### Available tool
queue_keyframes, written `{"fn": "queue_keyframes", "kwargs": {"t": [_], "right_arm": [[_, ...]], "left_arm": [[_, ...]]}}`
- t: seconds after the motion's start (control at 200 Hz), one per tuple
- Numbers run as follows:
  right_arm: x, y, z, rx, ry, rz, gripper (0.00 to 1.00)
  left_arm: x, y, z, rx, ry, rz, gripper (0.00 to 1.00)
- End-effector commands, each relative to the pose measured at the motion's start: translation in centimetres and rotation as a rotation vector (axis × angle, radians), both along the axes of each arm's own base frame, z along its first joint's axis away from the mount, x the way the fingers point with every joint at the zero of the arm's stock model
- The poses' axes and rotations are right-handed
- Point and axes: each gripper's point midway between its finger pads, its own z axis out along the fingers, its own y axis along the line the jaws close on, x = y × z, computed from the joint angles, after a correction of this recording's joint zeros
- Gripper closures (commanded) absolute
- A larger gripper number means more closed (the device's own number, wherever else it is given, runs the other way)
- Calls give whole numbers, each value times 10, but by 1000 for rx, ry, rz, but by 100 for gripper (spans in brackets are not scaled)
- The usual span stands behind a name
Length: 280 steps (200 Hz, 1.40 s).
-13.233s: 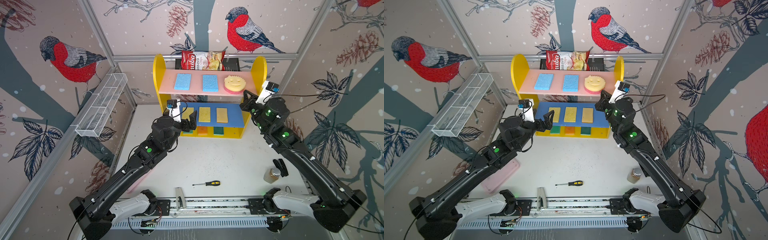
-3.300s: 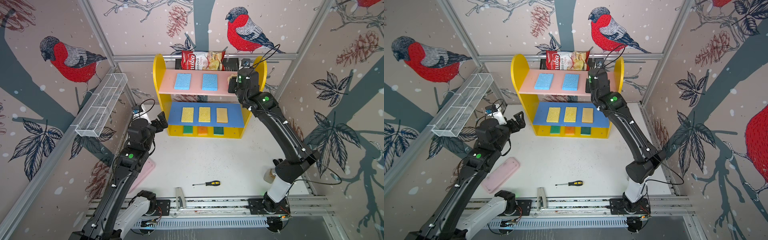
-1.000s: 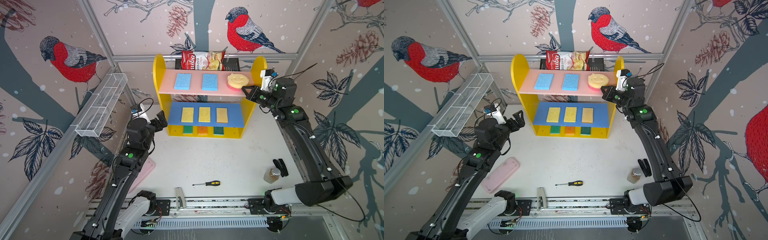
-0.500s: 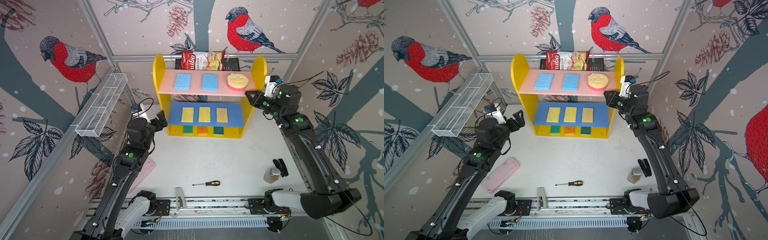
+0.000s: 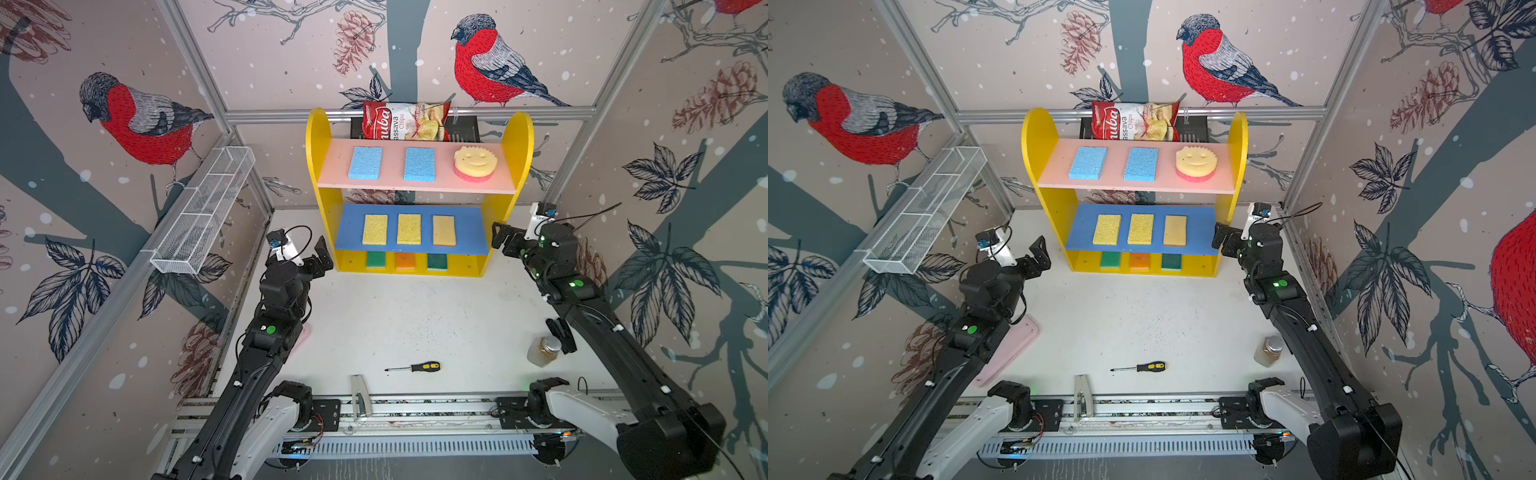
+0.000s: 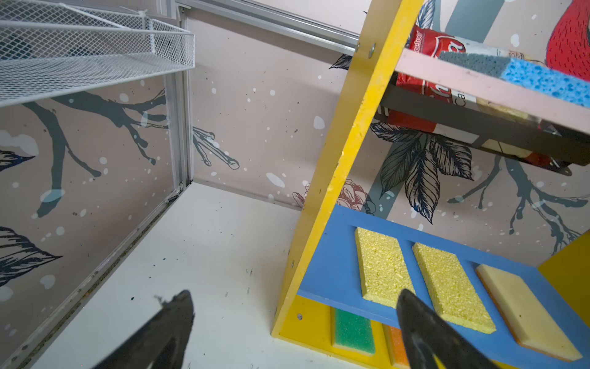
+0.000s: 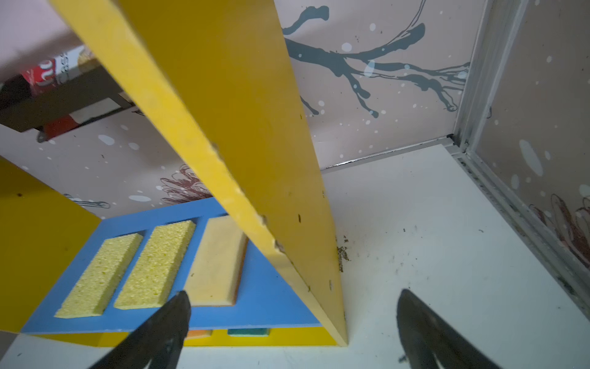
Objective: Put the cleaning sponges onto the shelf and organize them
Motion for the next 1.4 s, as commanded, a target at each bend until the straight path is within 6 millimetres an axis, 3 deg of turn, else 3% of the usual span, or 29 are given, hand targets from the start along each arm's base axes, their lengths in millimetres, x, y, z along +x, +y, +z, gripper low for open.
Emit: {"fn": "queue_keyframes", "kwargs": {"t": [0.0,0.185,0.275,0.465,0.67,0.865,1.02,1.105,1.17,1.24,1.306,1.396], "right_arm": [[7,-13,15,-16,-116,-75,0],[15,-29,-25,-56,-57,-167,1],[20,-24,-45,-148,-51,-116,0],[31,-31,-76,-165,1,-121,1],[29,-50,-88,-95,-66,-161,0],[22,-62,-105,-177,-85,-179,1],[14,-88,-119,-197,-77,-309,0],[8,-103,-125,-186,-78,-383,0],[6,-107,-142,-185,-50,-391,0],[4,-114,-157,-173,-27,-419,0],[4,-123,-173,-159,14,-452,0],[11,-127,-179,-161,48,-453,0]], "left_arm": [[3,-17,9,81,-125,-100,3],[11,-5,-21,7,-96,-18,2],[19,-7,-39,53,-76,-19,2],[29,2,-83,116,3,44,2],[23,31,-111,241,7,185,2],[39,50,-146,244,120,218,2],[44,58,-173,238,119,231,2],[60,45,-174,259,130,152,1],[67,47,-174,266,122,163,2],[60,58,-185,235,94,201,1],[45,68,-181,183,22,228,1],[37,69,-177,179,-12,234,1]]}}
